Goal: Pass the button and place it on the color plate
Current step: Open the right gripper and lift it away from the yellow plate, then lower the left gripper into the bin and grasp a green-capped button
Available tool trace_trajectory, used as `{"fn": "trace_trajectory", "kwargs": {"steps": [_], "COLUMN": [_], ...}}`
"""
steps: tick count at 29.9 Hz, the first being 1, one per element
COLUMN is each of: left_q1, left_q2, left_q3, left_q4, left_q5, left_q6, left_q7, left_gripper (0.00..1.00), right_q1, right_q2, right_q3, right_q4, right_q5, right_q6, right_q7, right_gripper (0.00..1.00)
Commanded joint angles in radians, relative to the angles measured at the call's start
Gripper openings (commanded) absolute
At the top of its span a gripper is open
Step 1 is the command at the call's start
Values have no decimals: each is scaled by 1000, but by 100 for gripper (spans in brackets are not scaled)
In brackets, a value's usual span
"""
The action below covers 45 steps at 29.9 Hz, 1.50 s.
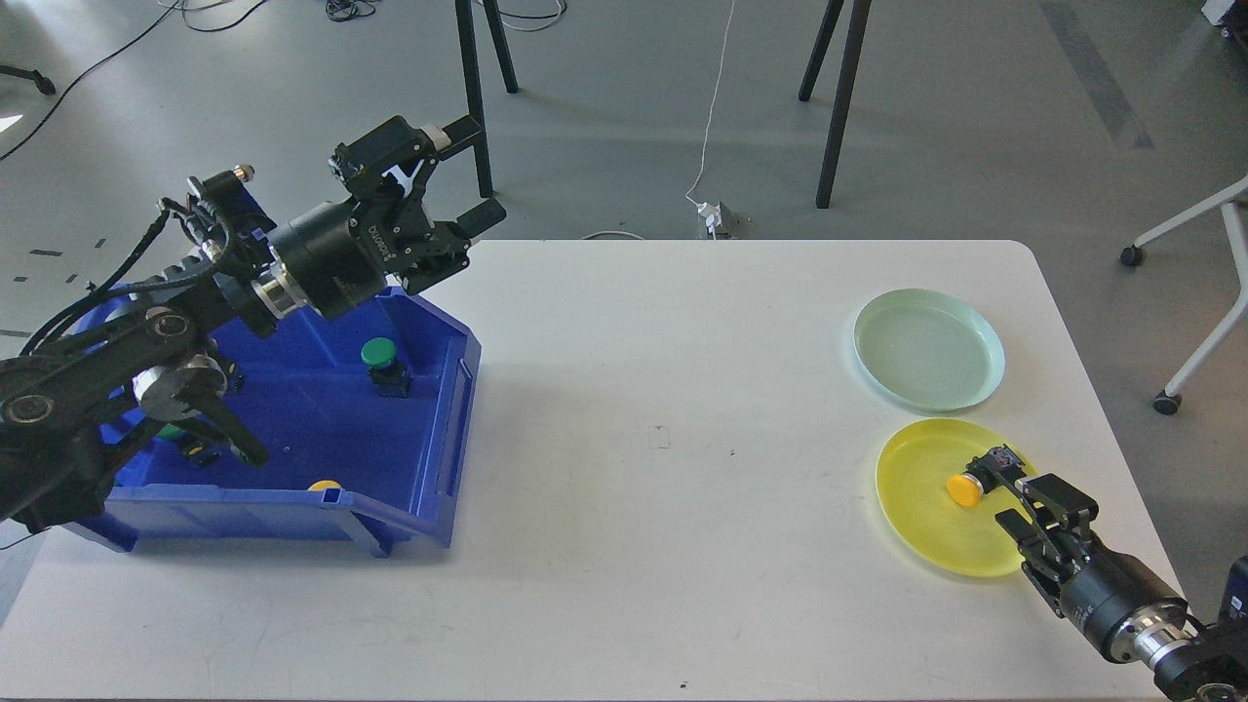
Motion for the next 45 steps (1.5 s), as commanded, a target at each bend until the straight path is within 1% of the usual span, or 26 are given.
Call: {"fn": "trace_trajectory", "kwargs": {"steps": [1,2,4,6,8,9,11,13,15,19,22,26,29,31,35,37,45], "left_q1": [0,0,0,0,0,0,2,5,5,5,5,14,23,23,25,17,18], "left_q2": [-1,1,16,48,96,122,220,297,349,461,518,528,532,535,510,472,378], "left_q3": [-17,-28,-50,-68,-70,-70,-54,-62,-67,-59,-54,-39,16,50,96,125,130], "left_q4": [0,0,0,3,15,12,-12,-41,-61,-89,-112,-104,-100,-92,12,58,196], "left_q5": [-43,-59,-77,-79,-79,-68,-28,91,221,507,743,1074,1210,1244,1274,1293,1302], "left_q6": [0,0,0,0,0,0,0,0,0,0,0,0,0,0,0,0,0], "left_q7": [0,0,0,0,0,0,0,0,0,0,0,0,0,0,0,0,0], "left_gripper": [97,98,98,99,99,99,99,99,99,99,99,99,99,99,98,98,98], "right_q1": [34,53,95,165,240,273,340,383,406,406,400,387,374,371,368,359,342], "right_q2": [7,10,27,50,56,56,57,61,76,102,107,107,107,107,107,107,107], "right_q3": [80,123,196,251,272,276,273,263,259,253,237,227,227,227,227,227,227], "right_q4": [50,56,56,51,48,47,44,33,22,-2,-7,-8,-16,-16,-16,-16,-16], "right_q5": [2,2,14,40,64,75,100,132,157,160,160,161,160,161,160,161,161], "right_q6": [29,41,60,66,72,77,93,107,115,118,118,118,118,118,118,118,118], "right_q7": [0,0,-1,-28,-62,-71,-75,-75,-75,-75,-73,-71,-70,-70,-70,-68,-67], "right_gripper": [94,96,96,96,96,96,96,96,96,96,96,96,96,96,96,96,96]}}
